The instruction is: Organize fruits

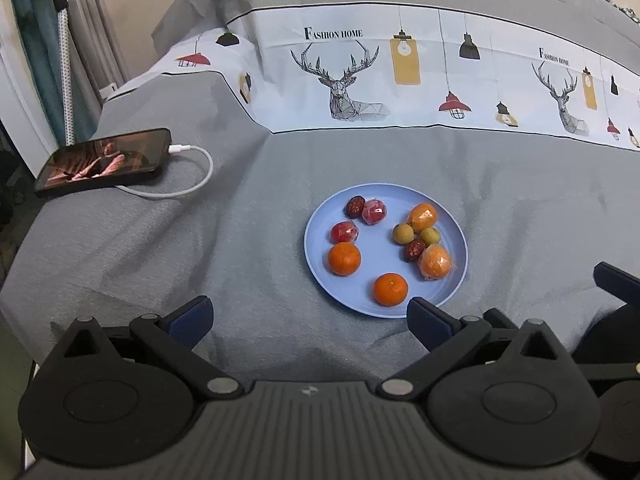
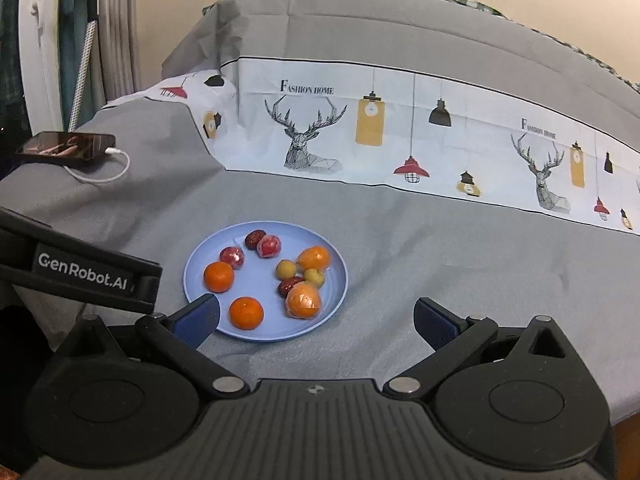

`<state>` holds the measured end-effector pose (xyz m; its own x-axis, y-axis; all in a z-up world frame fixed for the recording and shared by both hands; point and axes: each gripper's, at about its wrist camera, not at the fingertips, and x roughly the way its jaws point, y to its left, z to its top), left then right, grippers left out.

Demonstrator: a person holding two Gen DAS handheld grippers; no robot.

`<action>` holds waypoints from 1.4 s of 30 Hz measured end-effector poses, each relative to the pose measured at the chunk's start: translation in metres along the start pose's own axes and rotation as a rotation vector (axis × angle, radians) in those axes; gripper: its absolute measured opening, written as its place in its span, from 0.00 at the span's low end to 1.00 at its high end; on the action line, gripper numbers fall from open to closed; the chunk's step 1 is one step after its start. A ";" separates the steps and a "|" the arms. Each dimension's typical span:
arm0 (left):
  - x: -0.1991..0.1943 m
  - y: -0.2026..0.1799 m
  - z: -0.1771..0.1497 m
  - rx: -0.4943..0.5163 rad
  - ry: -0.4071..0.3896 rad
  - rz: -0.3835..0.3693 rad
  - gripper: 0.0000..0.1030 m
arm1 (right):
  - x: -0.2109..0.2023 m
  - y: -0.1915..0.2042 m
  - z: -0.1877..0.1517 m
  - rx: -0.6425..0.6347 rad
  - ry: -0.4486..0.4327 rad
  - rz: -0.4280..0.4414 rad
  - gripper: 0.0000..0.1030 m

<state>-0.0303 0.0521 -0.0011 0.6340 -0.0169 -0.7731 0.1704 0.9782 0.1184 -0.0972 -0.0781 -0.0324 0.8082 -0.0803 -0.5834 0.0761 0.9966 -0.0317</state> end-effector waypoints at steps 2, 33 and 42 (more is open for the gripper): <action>0.001 0.000 0.000 0.003 0.004 0.001 1.00 | 0.000 -0.001 0.000 0.000 0.003 -0.003 0.99; 0.012 -0.002 -0.002 0.020 0.048 0.052 1.00 | 0.007 0.004 -0.001 -0.003 0.026 -0.005 0.99; 0.011 -0.002 0.001 0.024 0.048 0.049 1.00 | 0.007 0.005 -0.001 -0.005 0.020 -0.009 0.99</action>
<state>-0.0230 0.0495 -0.0091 0.6053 0.0419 -0.7949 0.1581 0.9724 0.1716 -0.0919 -0.0741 -0.0371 0.7955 -0.0892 -0.5993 0.0808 0.9959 -0.0410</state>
